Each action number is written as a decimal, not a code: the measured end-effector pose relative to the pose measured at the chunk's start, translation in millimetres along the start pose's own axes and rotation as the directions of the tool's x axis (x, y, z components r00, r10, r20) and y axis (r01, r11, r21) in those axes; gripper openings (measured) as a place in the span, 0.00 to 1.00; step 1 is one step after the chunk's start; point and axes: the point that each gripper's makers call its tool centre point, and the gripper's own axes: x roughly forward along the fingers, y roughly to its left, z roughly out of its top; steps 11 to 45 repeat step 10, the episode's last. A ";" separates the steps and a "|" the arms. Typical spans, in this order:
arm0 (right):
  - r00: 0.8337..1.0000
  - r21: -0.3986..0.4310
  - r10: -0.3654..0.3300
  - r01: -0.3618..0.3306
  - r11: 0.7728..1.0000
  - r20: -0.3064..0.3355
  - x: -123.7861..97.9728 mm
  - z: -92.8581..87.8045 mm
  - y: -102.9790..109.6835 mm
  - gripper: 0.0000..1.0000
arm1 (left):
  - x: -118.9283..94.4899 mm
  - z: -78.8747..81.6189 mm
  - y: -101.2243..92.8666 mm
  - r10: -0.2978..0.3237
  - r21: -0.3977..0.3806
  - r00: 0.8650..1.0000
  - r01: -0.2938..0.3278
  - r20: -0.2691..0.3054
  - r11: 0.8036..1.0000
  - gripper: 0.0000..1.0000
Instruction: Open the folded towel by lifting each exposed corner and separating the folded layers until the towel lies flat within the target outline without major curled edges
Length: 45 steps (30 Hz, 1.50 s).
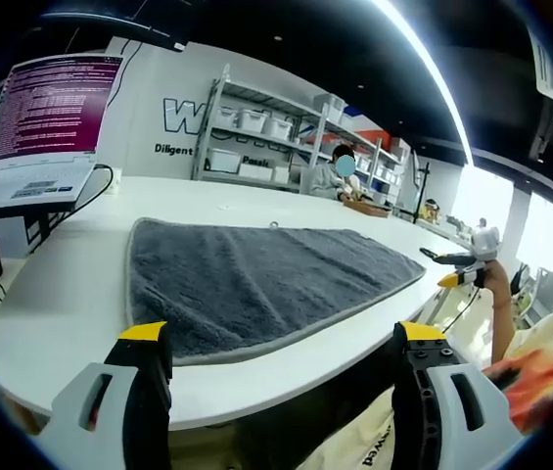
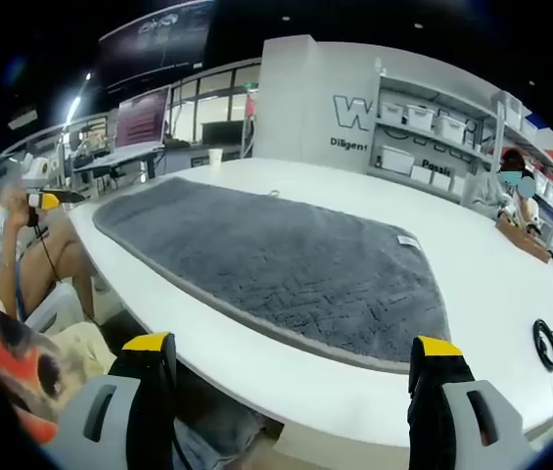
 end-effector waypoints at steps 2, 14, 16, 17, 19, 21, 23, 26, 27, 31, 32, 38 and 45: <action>1.000 0.000 0.000 0.000 1.000 0.001 -0.1 0.0 -0.2 0.99 | 0.4 -0.3 -0.2 -0.001 0.000 1.000 0.001 -0.001 1.000 0.92; 1.000 0.003 0.002 -0.002 1.000 0.007 -1.0 0.0 -0.6 0.99 | 5.7 -1.7 -1.8 -0.015 -0.021 1.000 0.015 0.001 1.000 0.92; 1.000 0.003 0.002 -0.002 1.000 0.007 -1.0 0.0 -0.6 0.99 | 5.7 -1.7 -1.8 -0.015 -0.021 1.000 0.015 0.001 1.000 0.92; 1.000 0.003 0.002 -0.002 1.000 0.007 -1.0 0.0 -0.6 0.99 | 5.7 -1.7 -1.8 -0.015 -0.021 1.000 0.015 0.001 1.000 0.92; 1.000 0.003 0.002 -0.002 1.000 0.007 -1.0 0.0 -0.6 0.99 | 5.7 -1.7 -1.8 -0.015 -0.021 1.000 0.015 0.001 1.000 0.92; 1.000 0.003 0.002 -0.002 1.000 0.007 -1.0 0.0 -0.6 0.99 | 5.7 -1.7 -1.8 -0.015 -0.021 1.000 0.015 0.001 1.000 0.92; 1.000 0.003 0.002 -0.002 1.000 0.007 -1.0 0.0 -0.6 0.99 | 5.7 -1.7 -1.8 -0.015 -0.021 1.000 0.015 0.001 1.000 0.92; 1.000 0.003 0.002 -0.002 1.000 0.007 -1.0 0.0 -0.6 0.99 | 5.7 -1.7 -1.8 -0.015 -0.021 1.000 0.015 0.001 1.000 0.92; 1.000 0.003 0.002 -0.002 1.000 0.007 -1.0 0.0 -0.6 0.99 | 5.7 -1.7 -1.8 -0.015 -0.021 1.000 0.015 0.001 1.000 0.92; 1.000 0.003 0.002 -0.002 1.000 0.007 -1.0 0.0 -0.6 0.99 | 5.7 -1.7 -1.8 -0.015 -0.021 1.000 0.015 0.001 1.000 0.92; 1.000 0.003 0.002 -0.002 1.000 0.007 -1.0 0.0 -0.6 0.99 | 5.7 -1.7 -1.8 -0.015 -0.021 1.000 0.015 0.001 1.000 0.92; 1.000 0.003 0.002 -0.002 1.000 0.007 -1.0 0.0 -0.6 0.99 | 5.7 -1.7 -1.8 -0.015 -0.021 1.000 0.015 0.001 1.000 0.92; 1.000 0.003 0.002 -0.002 1.000 0.007 -1.0 0.0 -0.6 0.99 | 5.7 -1.7 -1.8 -0.015 -0.021 1.000 0.015 0.001 1.000 0.92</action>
